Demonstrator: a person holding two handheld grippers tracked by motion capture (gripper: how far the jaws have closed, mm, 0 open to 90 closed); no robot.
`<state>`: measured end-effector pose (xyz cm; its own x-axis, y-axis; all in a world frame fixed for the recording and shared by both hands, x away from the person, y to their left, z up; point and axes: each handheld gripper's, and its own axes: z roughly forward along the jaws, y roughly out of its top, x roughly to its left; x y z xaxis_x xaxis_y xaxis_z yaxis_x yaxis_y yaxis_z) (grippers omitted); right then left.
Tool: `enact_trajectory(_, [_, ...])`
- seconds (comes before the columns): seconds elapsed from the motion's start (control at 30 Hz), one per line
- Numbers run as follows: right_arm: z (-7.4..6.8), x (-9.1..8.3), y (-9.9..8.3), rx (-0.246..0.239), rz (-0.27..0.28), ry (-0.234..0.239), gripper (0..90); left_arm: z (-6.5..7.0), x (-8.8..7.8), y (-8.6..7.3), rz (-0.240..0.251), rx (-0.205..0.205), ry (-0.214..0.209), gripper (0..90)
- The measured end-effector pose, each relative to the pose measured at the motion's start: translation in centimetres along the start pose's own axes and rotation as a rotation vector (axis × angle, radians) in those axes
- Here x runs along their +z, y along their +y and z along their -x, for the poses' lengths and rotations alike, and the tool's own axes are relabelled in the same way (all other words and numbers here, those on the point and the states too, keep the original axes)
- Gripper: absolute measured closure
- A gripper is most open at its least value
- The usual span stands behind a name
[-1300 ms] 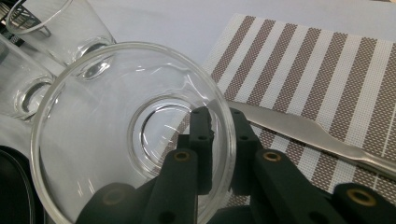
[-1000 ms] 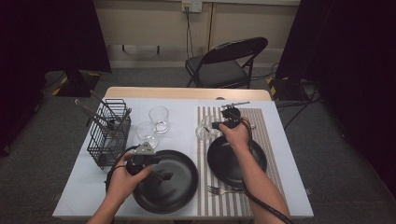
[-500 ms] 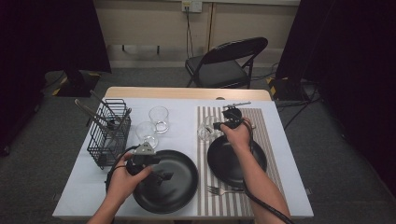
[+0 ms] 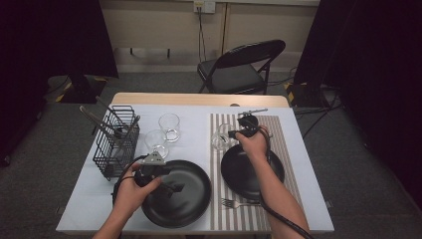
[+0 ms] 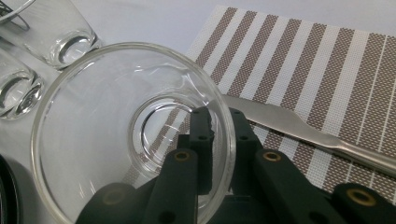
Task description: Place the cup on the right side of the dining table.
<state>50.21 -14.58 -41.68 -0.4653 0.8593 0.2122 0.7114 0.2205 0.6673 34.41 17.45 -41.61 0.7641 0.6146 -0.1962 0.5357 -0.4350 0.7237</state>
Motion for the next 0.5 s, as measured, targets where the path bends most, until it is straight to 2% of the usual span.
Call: enact_trajectory(0.5, [0.03,0.28,-0.16,-0.004,-0.015,-0.011,83.4,0.05,-0.09,0.04,0.003,-0.001,0.004,19.4])
